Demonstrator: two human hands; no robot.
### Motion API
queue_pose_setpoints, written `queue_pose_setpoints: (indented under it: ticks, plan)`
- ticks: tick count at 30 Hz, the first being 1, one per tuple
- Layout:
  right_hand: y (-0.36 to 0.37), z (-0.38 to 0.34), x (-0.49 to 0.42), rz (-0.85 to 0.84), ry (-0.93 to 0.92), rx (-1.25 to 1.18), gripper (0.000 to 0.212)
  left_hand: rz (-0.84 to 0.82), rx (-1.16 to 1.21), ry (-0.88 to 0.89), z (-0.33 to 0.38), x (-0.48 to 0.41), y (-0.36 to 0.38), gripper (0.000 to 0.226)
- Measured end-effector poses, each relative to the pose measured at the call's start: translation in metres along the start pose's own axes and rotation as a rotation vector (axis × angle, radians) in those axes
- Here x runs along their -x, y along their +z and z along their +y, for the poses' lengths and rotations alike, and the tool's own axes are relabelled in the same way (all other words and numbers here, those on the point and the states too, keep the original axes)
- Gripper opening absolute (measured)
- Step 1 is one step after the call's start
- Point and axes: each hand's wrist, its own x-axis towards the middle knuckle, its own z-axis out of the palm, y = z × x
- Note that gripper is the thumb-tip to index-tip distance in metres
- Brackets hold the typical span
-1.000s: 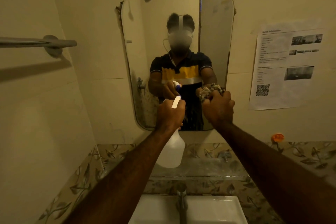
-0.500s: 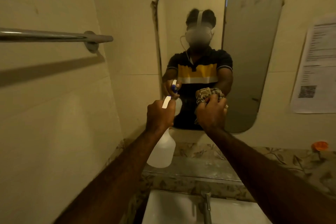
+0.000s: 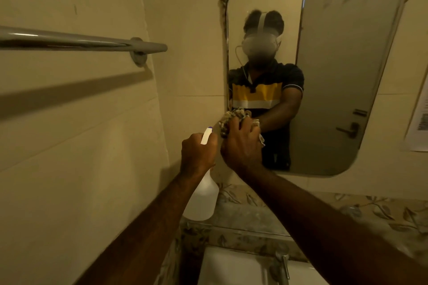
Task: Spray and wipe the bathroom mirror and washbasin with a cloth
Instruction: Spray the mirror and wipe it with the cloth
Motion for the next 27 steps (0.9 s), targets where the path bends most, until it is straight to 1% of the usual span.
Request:
queue_pose_setpoints:
  ticks: [2, 5, 10, 12, 16, 19, 23, 27]
  plan:
    - [0.006, 0.007, 0.005, -0.004, -0.140, 0.099, 0.055, -0.011, -0.005, 0.006, -0.004, 0.000, 0.002, 0.035]
    - [0.016, 0.024, 0.014, -0.018, -0.354, 0.295, 0.046, -0.034, -0.012, -0.002, -0.009, 0.003, 0.011, 0.033]
    - [0.022, 0.056, 0.022, -0.019, -0.569, 0.416, 0.042, -0.071, -0.029, -0.024, -0.017, 0.015, 0.033, 0.034]
    - [0.020, 0.071, 0.026, -0.038, -0.615, 0.445, 0.040, -0.086, -0.025, -0.044, -0.019, 0.021, 0.044, 0.034]
    - [0.010, 0.111, 0.037, -0.152, -0.683, 0.474, 0.039, -0.116, 0.003, -0.050, -0.016, 0.035, 0.068, 0.031]
    - [-0.002, 0.144, 0.041, -0.201, -0.679, 0.495, 0.034, -0.141, 0.025, -0.037, -0.006, 0.046, 0.087, 0.032]
    - [-0.025, 0.190, 0.046, -0.212, -0.694, 0.514, 0.033, -0.172, 0.076, -0.055, 0.012, 0.059, 0.112, 0.033]
    - [-0.052, 0.233, 0.048, -0.132, -0.721, 0.529, 0.025, -0.224, 0.100, -0.057, 0.031, 0.074, 0.131, 0.039]
